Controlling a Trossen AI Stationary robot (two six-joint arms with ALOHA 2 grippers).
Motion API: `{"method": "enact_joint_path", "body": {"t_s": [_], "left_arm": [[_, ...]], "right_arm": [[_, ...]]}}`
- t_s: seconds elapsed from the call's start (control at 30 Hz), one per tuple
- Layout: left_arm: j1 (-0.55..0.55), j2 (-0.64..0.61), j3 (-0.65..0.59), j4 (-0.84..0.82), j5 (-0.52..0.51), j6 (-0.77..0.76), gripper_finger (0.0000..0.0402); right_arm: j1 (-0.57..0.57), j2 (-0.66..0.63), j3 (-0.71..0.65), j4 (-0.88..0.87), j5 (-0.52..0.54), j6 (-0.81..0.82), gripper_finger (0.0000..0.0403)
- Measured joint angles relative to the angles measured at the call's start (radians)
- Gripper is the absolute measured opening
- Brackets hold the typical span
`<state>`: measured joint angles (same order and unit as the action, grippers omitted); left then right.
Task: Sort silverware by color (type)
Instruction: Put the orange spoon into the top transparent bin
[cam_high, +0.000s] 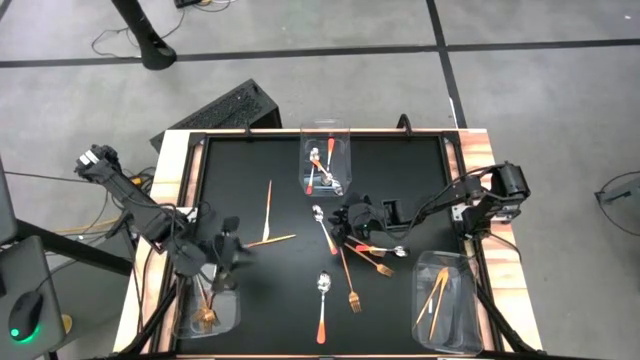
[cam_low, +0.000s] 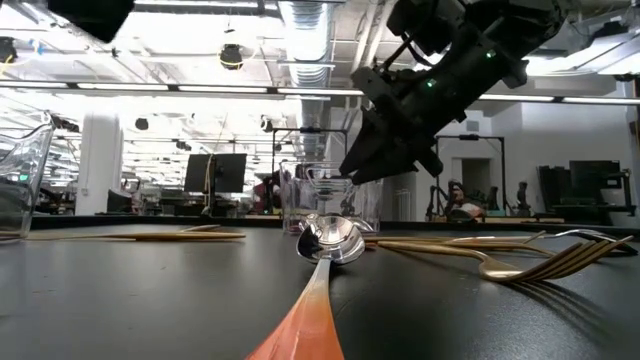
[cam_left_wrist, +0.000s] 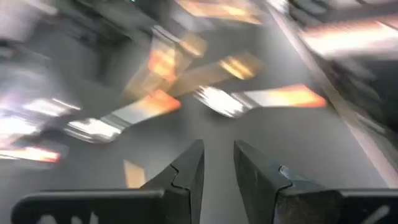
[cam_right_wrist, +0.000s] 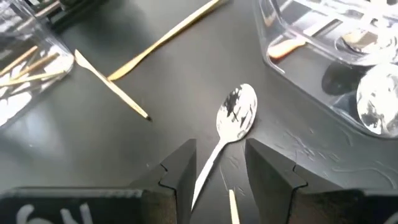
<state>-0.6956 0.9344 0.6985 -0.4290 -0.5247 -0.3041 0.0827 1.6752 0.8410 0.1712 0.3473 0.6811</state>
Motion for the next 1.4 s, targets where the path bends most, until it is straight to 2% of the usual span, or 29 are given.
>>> {"method": "enact_joint_path", "body": {"t_s": [0.07, 0.13, 0.27, 0.43, 0.57, 0.7, 0.83, 0.93, 1.03, 1.2, 1.4], "left_arm": [[0.011, 0.000, -0.035, 0.093, -0.156, 0.027, 0.0075], [0.040, 0.001, -0.075, 0.169, -0.218, 0.034, 0.0075], [0.111, 0.002, -0.186, 0.355, -0.224, -0.006, 0.0075], [0.187, 0.002, -0.339, 0.718, -0.224, 0.023, 0.0075], [0.237, 0.001, -0.424, 0.951, -0.225, 0.093, 0.0075], [0.275, 0.002, -0.446, 0.972, -0.198, 0.092, 0.0075], [0.311, 0.018, -0.447, 0.981, -0.092, 0.096, 0.0075], [0.331, 0.035, -0.448, 1.007, -0.087, 0.079, 0.0075], [0.354, 0.067, -0.448, 1.019, -0.108, 0.067, 0.0075], [0.383, 0.179, -0.448, 1.105, -0.115, 0.048, 0.0084], [0.415, 0.313, -0.448, 1.206, -0.112, -0.014, 0.0123]], "right_arm": [[0.005, 0.000, 0.000, -0.003, 0.001, 0.000, 0.0156], [0.012, 0.000, 0.000, -0.004, 0.012, -0.005, 0.0156], [0.036, 0.003, 0.000, 0.001, 0.042, -0.089, 0.0156], [0.062, 0.056, 0.000, 0.146, 0.040, -0.176, 0.0156], [0.057, 0.124, 0.004, 0.267, -0.032, -0.158, 0.0156], [0.036, 0.176, 0.072, 0.189, -0.043, -0.171, 0.0156], [-0.007, 0.167, 0.241, -0.197, -0.105, -0.232, 0.0156], [-0.015, 0.161, 0.358, -0.391, -0.034, -0.245, 0.0156], [-0.010, 0.162, 0.382, -0.417, 0.011, -0.245, 0.0156], [-0.006, 0.162, 0.358, -0.421, -0.075, -0.174, 0.0156], [0.031, 0.160, 0.348, -0.416, -0.068, -0.104, 0.0156]]}}
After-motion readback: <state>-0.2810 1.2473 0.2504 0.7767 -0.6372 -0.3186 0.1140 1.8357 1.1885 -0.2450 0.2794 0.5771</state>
